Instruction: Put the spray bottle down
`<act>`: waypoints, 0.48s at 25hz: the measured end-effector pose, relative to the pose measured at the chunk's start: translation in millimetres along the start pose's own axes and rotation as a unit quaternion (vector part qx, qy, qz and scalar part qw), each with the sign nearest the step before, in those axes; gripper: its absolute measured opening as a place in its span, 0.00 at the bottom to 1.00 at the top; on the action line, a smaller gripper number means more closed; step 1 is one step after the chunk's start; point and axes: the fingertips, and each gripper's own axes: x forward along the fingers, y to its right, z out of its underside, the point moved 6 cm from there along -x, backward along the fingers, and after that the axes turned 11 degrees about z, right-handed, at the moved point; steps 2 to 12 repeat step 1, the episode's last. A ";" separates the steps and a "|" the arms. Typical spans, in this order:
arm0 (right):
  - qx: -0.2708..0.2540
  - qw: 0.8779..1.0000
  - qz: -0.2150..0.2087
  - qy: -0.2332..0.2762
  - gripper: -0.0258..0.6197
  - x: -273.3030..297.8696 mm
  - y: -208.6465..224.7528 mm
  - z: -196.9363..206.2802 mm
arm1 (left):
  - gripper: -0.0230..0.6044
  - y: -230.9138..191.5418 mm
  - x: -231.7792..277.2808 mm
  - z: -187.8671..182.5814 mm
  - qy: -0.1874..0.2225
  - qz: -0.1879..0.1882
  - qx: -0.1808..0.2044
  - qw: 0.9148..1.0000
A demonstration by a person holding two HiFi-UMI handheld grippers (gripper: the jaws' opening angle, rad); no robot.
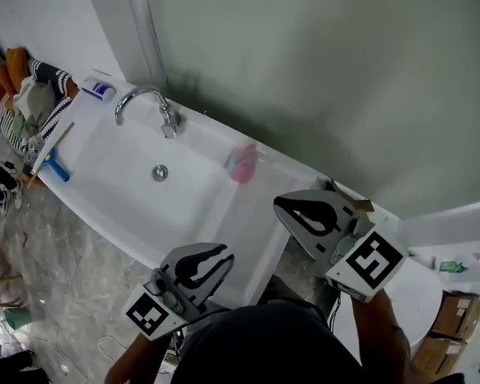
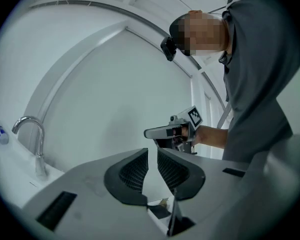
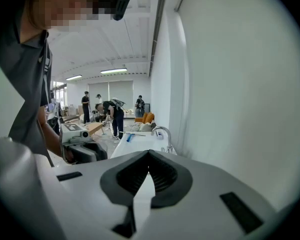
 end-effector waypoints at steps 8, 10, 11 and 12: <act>-0.001 1.000 -0.002 0.000 0.05 -3.7 -6.9 -0.9 | 0.12 10.0 1.7 2.6 0.002 0.009 -0.010 1.000; -0.001 1.000 -0.002 0.000 0.05 -3.7 -6.9 -0.9 | 0.12 10.0 1.7 2.6 0.002 0.009 -0.010 1.000; -0.001 1.000 -0.002 0.000 0.05 -3.7 -6.9 -0.9 | 0.12 10.0 1.7 2.6 0.002 0.009 -0.010 1.000; -0.001 1.000 -0.002 0.000 0.05 -3.7 -6.9 -0.9 | 0.12 10.0 1.7 2.6 0.002 0.009 -0.010 1.000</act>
